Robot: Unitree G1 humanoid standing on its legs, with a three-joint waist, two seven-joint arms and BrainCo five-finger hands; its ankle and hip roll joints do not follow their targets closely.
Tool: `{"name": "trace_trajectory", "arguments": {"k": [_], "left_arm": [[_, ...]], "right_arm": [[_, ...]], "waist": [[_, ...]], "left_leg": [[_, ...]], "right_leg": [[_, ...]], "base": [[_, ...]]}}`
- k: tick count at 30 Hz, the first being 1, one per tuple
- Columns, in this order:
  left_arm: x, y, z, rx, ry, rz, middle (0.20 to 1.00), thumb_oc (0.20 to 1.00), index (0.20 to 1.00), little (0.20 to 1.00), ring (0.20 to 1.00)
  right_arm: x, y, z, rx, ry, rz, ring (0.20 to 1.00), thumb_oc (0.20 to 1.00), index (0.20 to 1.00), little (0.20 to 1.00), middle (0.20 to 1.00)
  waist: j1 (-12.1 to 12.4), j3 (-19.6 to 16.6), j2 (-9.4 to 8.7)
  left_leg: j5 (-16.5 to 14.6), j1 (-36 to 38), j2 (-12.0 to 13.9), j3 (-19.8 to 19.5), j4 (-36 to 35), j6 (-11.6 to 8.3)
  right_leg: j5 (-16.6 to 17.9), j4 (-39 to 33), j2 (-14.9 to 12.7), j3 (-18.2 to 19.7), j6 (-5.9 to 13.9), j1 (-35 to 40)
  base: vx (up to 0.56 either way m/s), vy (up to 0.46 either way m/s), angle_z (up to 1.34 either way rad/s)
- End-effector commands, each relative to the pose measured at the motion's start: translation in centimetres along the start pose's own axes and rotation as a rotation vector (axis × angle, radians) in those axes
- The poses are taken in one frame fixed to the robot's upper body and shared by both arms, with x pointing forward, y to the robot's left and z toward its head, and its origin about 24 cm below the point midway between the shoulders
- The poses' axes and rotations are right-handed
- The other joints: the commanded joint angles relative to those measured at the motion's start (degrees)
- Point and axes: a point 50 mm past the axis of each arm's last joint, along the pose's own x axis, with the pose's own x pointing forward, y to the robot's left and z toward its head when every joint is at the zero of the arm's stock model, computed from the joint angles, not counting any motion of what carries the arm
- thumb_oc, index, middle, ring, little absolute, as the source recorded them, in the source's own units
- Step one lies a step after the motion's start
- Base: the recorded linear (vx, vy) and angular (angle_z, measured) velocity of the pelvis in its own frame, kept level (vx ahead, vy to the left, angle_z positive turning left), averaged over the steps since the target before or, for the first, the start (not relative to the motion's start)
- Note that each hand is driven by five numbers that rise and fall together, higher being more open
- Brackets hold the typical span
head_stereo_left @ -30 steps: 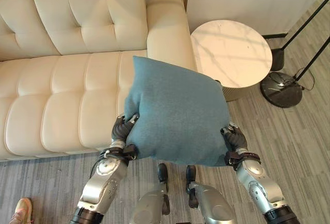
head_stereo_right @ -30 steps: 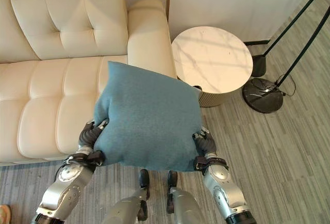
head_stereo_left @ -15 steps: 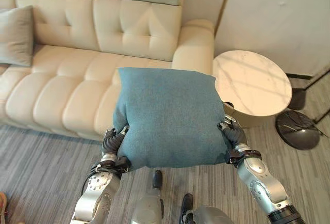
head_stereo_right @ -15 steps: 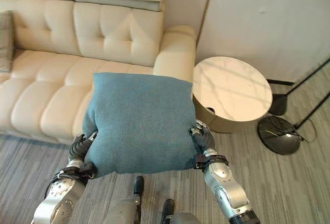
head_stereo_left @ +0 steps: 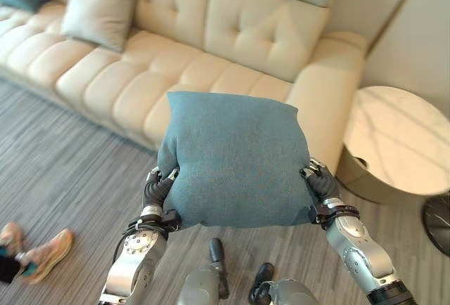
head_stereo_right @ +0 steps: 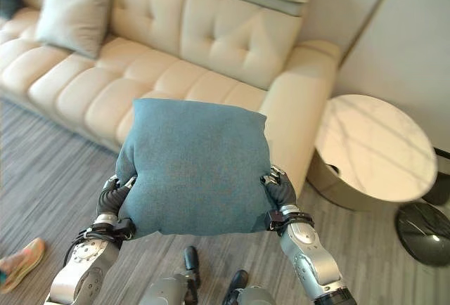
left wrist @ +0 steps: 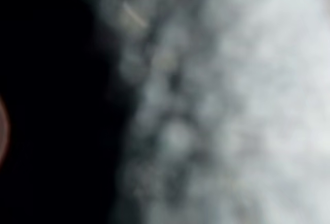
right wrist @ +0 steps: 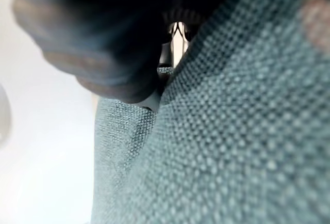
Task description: Pick up all the scattered cushions and arrange them neatly on the sofa.
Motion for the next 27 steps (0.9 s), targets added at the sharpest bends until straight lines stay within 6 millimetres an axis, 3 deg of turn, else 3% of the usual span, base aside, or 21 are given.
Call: {"name": "trace_trajectory", "arguments": {"k": [1,6,7,9,10,11,12,13,15,19,20,22,23,24,25,27], "left_arm": [[-0.3,-1.1,3.5,0.000,-0.213,-0.057,0.200,0.200,0.200,0.200,0.200],[-0.2,-0.6,3.8,0.010,-0.234,-0.017,0.200,0.200,0.200,0.200,0.200],[0.1,-0.8,4.2,0.020,-0.252,-0.020,0.200,0.200,0.200,0.200,0.200],[0.2,-1.1,4.2,0.021,-0.254,-0.022,0.200,0.200,0.200,0.200,0.200],[0.5,-1.4,4.5,0.045,-0.267,-0.029,0.200,0.200,0.200,0.200,0.200],[0.5,-1.4,4.5,0.045,-0.268,-0.029,0.200,0.200,0.200,0.200,0.200],[0.8,-1.8,4.6,0.069,-0.276,-0.042,0.200,0.200,0.200,0.200,0.200],[0.9,-2.3,4.4,0.066,-0.270,-0.058,0.200,0.200,0.200,0.200,0.200],[1.2,-2.8,4.6,0.061,-0.279,-0.071,0.200,0.200,0.200,0.200,0.200],[1.6,-2.9,4.9,0.066,-0.290,-0.066,0.200,0.200,0.200,0.200,0.200],[1.9,-3.1,5.2,0.080,-0.305,-0.068,0.200,0.200,0.200,0.200,0.200],[1.9,-2.8,5.4,0.095,-0.312,-0.056,0.200,0.200,0.200,0.200,0.200],[1.9,-2.6,5.5,0.102,-0.320,-0.050,0.200,0.200,0.200,0.200,0.200],[1.7,-2.7,5.5,0.099,-0.321,-0.056,0.200,0.200,0.200,0.200,0.200],[1.7,-3.0,5.3,0.099,-0.318,-0.061,0.200,0.200,0.200,0.200,0.200],[1.5,-3.2,4.8,0.068,-0.296,-0.063,0.200,0.200,0.200,0.200,0.200]], "right_arm": [[-0.1,4.3,4.5,0.131,-0.257,0.201,0.200,0.200,0.200,0.200,0.200],[0.0,5.1,4.8,0.134,-0.272,0.219,0.200,0.200,0.200,0.200,0.200],[0.0,5.1,5.1,0.138,-0.289,0.209,0.200,0.200,0.200,0.200,0.200],[0.0,5.2,5.0,0.142,-0.290,0.209,0.200,0.200,0.200,0.200,0.200],[-0.1,5.4,5.0,0.146,-0.291,0.207,0.200,0.200,0.200,0.200,0.200],[-0.1,5.4,5.0,0.146,-0.292,0.207,0.200,0.200,0.200,0.200,0.200],[0.0,5.5,5.0,0.152,-0.295,0.197,0.200,0.200,0.200,0.200,0.200],[0.0,5.6,5.1,0.163,-0.302,0.193,0.200,0.200,0.200,0.200,0.200],[0.4,5.3,5.1,0.173,-0.300,0.178,0.200,0.200,0.200,0.200,0.200],[0.6,5.1,5.5,0.179,-0.313,0.174,0.200,0.200,0.200,0.200,0.200],[0.7,5.1,5.6,0.185,-0.318,0.172,0.200,0.200,0.200,0.200,0.200],[0.6,5.3,5.4,0.192,-0.308,0.181,0.200,0.200,0.200,0.200,0.200],[0.5,5.3,5.4,0.201,-0.309,0.184,0.200,0.200,0.200,0.200,0.200],[0.3,5.0,5.3,0.202,-0.305,0.174,0.200,0.200,0.200,0.200,0.200],[0.2,4.6,5.3,0.193,-0.314,0.171,0.200,0.200,0.200,0.200,0.200],[-0.1,4.2,4.8,0.197,-0.297,0.166,0.200,0.200,0.200,0.200,0.200]], "waist": [[-0.04,-3.62,-2.09],[1.34,-4.22,-3.41],[1.28,-4.16,-3.53],[0.99,-4.07,-3.43],[0.17,-3.39,-2.96],[0.17,-3.36,-3.02],[-1.52,-2.35,-2.73],[-2.68,-2.38,-2.67],[-3.37,-2.52,-2.20],[-3.58,-1.38,-2.98],[-3.24,-1.64,-4.36],[-2.43,-2.34,-5.46],[-1.73,-2.95,-6.09],[-1.92,-3.85,-6.33],[-3.02,-5.34,-6.47],[-3.57,-6.93,-5.63]], "left_leg": [[-1.52,3.91,4.69,-2.22,-3.25,-6.72],[-3.64,3.35,2.37,-3.24,-2.68,-4.79],[-4.70,2.97,0.75,-4.98,-2.25,-3.17],[-5.27,3.16,-0.13,-5.97,-2.26,-2.34],[-6.13,4.12,-2.09,-7.46,-2.49,-0.47],[-6.15,4.13,-2.26,-7.44,-2.53,-0.34],[-6.67,5.13,-3.83,-9.26,-2.88,1.03],[-6.29,5.62,-4.26,-10.27,-3.87,0.93],[-5.77,5.53,-4.72,-10.58,-4.44,0.47],[-7.02,6.59,-5.39,-10.28,-3.44,0.14],[-9.16,7.93,-6.24,-9.69,-2.62,-0.51],[-11.01,9.19,-6.27,-8.25,-1.82,-1.21],[-11.68,9.43,-6.52,-6.84,-1.37,-1.41],[-12.91,9.89,-6.53,-6.70,-0.12,-1.64],[-14.95,11.18,-6.29,-6.30,2.80,-1.92],[-16.47,11.96,-5.23,-5.29,7.84,-3.24]], "right_leg": [[-0.48,-7.83,0.46,2.12,2.78,-0.14],[0.22,-6.31,-1.77,2.54,4.45,-0.64],[-0.65,-1.31,-3.66,3.93,4.93,-2.32],[-1.28,2.23,-4.66,5.43,5.10,-3.53],[0.45,9.77,-7.33,7.69,5.49,-6.02],[0.32,10.20,-7.58,7.79,5.63,-6.22],[1.91,17.51,-7.41,13.29,5.59,-9.32],[-0.19,17.85,-3.65,17.87,5.02,-11.76],[-1.58,13.20,1.16,20.95,3.76,-15.53],[2.95,4.96,3.29,18.65,4.87,-17.68],[5.25,-2.03,4.21,14.34,7.51,-18.21],[6.80,-6.85,3.77,5.79,8.70,-15.59],[7.36,-7.01,3.11,1.88,8.69,-15.16],[6.76,-8.47,3.15,1.33,8.10,-13.36],[5.89,-8.15,4.01,3.34,6.64,-12.31],[4.82,-8.15,4.63,3.61,5.15,-9.67]], "base": [[0.09,0.281,0.26],[0.09,0.289,0.21],[0.12,0.390,0.36],[0.13,0.406,0.39],[0.08,0.295,0.35],[0.15,0.495,0.45],[0.09,0.251,0.44],[0.08,0.280,0.62],[0.04,0.106,0.82],[0.16,0.037,0.30],[0.31,-0.042,-0.08],[0.34,-0.063,-0.11],[0.30,-0.059,-0.28],[0.44,-0.061,-0.31],[0.43,-0.045,-0.27],[0.53,-0.041,0.01]]}}
